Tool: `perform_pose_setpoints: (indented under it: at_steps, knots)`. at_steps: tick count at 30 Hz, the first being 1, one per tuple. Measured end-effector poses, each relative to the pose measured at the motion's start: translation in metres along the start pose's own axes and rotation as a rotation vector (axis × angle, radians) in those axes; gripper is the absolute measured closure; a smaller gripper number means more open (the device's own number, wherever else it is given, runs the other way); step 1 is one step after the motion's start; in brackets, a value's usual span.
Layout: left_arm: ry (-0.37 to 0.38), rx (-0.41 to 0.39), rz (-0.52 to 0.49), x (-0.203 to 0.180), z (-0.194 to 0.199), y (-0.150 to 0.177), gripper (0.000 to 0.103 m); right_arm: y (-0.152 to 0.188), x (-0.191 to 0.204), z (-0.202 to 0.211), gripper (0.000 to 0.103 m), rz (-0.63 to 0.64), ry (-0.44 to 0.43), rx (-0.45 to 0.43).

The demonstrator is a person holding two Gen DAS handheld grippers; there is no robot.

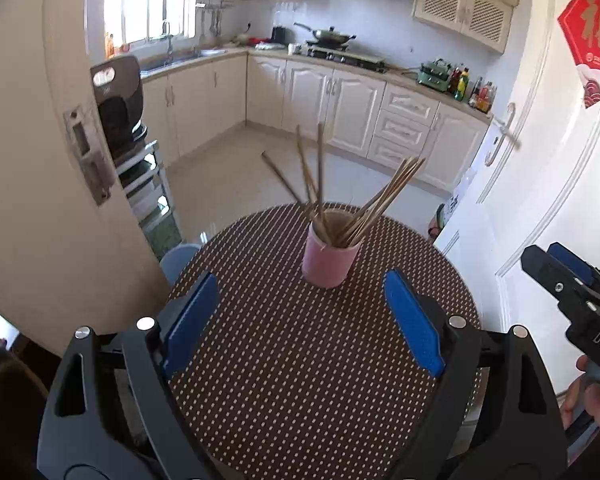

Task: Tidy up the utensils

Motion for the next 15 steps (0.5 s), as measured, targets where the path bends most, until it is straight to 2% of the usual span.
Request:
perform_pose_setpoints:
  at_steps: [10,15]
  knots:
    - [0.011,-0.114,-0.044,-0.026,0.016,-0.018,0.017,-0.010,-0.003,0.012,0.024,0.032,-0.010,-0.070]
    - [0.011,-0.147,-0.053,-0.033,0.022,-0.021,0.016,-0.011,-0.002,0.017,0.023,0.048,-0.015,-0.094]
Point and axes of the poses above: each gripper's, at about its wrist camera, not at the fingertips, and z roughly against the way its jaws point, x to its left, y to its underside, the point moved 1 cm from there along -z, roughly the way its jaws point, and after that the axes turned 10 degrees about -z, right-handed, at the moved point
